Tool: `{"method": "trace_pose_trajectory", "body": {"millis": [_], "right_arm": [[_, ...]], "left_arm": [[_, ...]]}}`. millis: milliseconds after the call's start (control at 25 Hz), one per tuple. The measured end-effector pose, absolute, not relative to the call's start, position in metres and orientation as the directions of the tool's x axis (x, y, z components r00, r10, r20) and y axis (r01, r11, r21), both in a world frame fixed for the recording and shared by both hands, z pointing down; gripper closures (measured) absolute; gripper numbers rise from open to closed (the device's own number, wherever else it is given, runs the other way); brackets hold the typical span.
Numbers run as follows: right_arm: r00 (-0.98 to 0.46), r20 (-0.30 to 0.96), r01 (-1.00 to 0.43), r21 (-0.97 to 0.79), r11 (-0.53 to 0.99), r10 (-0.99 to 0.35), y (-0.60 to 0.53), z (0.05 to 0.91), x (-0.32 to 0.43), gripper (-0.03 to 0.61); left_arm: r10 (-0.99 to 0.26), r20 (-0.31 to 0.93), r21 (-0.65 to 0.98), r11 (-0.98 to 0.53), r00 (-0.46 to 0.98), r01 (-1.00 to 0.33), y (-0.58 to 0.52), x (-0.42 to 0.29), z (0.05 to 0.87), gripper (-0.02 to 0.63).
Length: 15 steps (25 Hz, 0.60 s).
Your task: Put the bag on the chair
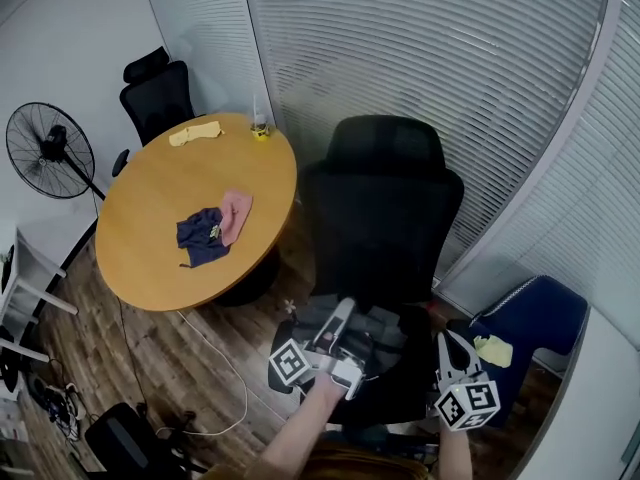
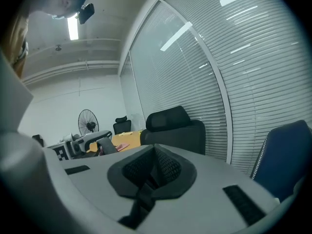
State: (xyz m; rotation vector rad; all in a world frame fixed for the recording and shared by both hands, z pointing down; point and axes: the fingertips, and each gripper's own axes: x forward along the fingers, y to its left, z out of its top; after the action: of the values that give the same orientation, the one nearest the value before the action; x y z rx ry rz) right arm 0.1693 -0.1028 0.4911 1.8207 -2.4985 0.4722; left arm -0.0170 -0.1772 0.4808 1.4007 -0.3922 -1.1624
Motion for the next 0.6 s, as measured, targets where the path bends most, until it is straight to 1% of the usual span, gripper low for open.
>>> {"method": "trace_pose_trajectory", "body": {"millis": [400,600], "right_arm": [[-0.366,0.226,-0.914,-0.268,0.304,-0.903,-0.137,0.515,0.18,0.567],[-0.375,0.245,-0.911,-0.276,0.307,-0.894,-0.151,0.533,0.186,0.566]], "left_arm": [[-0.834,-0.345,0.911,-0.188,0.431,0.366,-0.199,-0.007,0.512,0.588],[-0.858,-0.321,0.916,-0.173,0.401,0.361,-0.214,-0.011,0.531,0.588]]}}
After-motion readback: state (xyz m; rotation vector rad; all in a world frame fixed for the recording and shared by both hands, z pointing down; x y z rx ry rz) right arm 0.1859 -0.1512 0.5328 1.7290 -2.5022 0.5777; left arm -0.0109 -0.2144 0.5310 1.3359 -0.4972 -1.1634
